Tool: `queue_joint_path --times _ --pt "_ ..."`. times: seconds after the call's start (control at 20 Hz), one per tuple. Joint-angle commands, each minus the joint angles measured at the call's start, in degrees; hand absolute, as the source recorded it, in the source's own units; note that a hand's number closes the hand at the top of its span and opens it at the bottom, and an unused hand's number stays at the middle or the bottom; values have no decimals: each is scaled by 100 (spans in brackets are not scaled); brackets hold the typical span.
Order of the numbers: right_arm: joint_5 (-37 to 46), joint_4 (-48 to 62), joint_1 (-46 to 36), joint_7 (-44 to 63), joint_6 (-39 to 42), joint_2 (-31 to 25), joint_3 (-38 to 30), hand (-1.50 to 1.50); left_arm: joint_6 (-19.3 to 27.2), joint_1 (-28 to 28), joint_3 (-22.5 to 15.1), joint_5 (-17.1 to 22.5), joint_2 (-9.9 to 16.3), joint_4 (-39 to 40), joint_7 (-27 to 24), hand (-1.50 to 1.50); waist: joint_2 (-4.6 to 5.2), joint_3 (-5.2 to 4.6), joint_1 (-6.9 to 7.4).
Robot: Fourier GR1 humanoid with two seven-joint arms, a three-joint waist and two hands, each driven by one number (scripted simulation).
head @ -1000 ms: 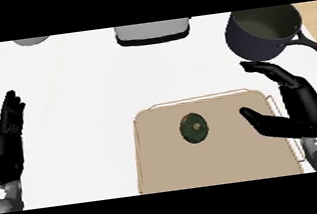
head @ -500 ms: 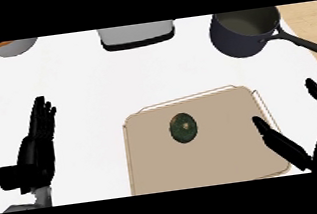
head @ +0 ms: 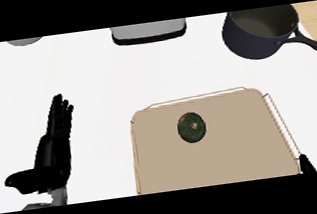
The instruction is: Pick the squash from the tray and place it in the pot
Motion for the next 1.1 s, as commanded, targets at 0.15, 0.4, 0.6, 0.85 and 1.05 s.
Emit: queue_joint_path --times 0.15,0.4,0.6,0.85,1.05 --pt "1770 255 1472 1443 306 28 215 -150 -105 -98 -15 -60 86 -96 18 0 109 -29 183" --pt "3298 187 1584 2784 1170 773 6 -150 -246 -124 -14 14 65 -96 -26 0 132 -24 298" --pt "4250 -169 739 4358 1964 791 317 -150 -149 -132 -122 -72 -57 -57 102 0 109 -8 300" --pt "5114 25 -285 6246 2797 799 798 -150 -86 -93 -27 -165 -94 -81 12 0 45 9 217" --pt "5213 798 -1455 7594 3190 801 962 -150 -140 -374 48 -123 -218 271 74 0 45 15 191"
